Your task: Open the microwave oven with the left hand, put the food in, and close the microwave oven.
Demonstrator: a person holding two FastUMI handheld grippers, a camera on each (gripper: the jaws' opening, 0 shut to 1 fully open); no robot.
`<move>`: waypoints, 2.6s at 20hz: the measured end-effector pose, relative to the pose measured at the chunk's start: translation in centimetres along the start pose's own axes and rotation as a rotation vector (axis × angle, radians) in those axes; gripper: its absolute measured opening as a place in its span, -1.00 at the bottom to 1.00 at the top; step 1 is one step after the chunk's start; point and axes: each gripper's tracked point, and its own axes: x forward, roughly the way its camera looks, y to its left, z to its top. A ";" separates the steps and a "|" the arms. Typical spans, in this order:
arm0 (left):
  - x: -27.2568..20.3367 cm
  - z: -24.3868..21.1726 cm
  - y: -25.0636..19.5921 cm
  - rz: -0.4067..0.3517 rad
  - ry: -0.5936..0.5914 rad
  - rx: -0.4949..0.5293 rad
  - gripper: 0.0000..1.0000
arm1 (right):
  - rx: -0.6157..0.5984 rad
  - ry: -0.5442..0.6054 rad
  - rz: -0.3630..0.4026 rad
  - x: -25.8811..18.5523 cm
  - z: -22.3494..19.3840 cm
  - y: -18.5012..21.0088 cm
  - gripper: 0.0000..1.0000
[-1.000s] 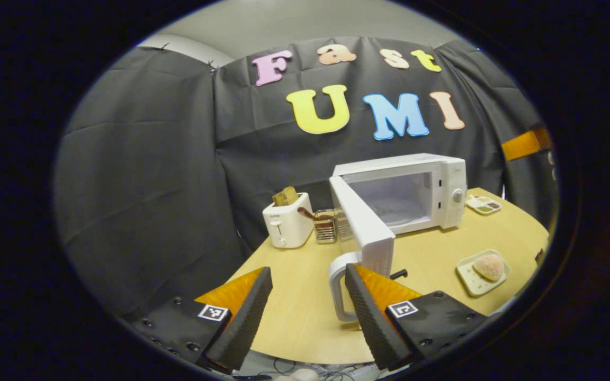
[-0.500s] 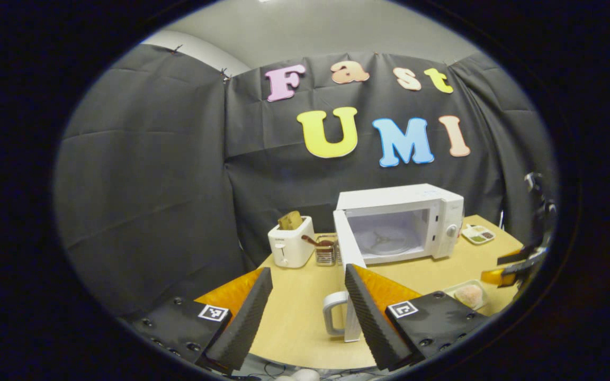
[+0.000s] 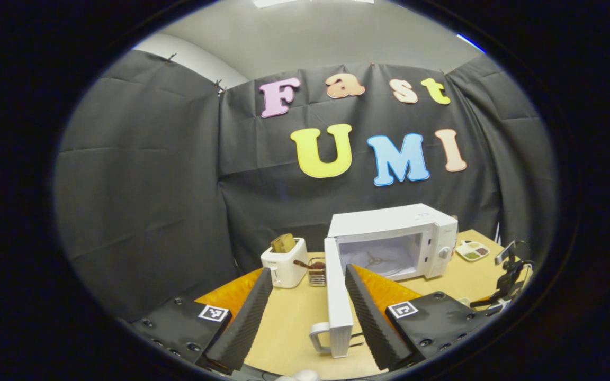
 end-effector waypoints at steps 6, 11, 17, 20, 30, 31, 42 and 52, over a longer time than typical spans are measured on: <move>0.8 1.1 -1.4 -0.041 -0.017 0.006 0.94 | -0.007 0.016 0.013 0.7 0.0 0.3 0.73; 1.5 0.7 -1.5 -0.045 -0.010 0.021 0.94 | -0.066 0.050 -0.001 0.7 -0.1 0.3 0.31; 2.3 0.6 -1.6 -0.059 -0.011 0.010 0.94 | -0.115 -0.043 0.009 -1.5 5.8 1.8 0.30; 2.6 -0.1 -1.9 -0.069 0.001 -0.013 0.94 | -0.185 -0.110 -0.011 -1.2 9.8 2.8 0.30; 3.1 -0.8 -1.1 -0.033 0.017 -0.058 0.87 | 0.025 -0.242 0.222 4.4 21.4 13.1 0.30; 3.3 -0.5 -1.1 -0.030 0.013 -0.054 0.87 | 0.085 -0.253 0.239 5.2 22.4 13.8 0.30; 6.5 -0.7 -0.8 -0.029 0.029 -0.014 0.87 | 0.607 -0.429 0.125 15.5 30.3 11.7 0.29; 7.8 -3.0 0.8 0.015 0.070 -0.052 0.94 | 0.735 -0.447 -0.030 21.6 30.5 10.9 0.46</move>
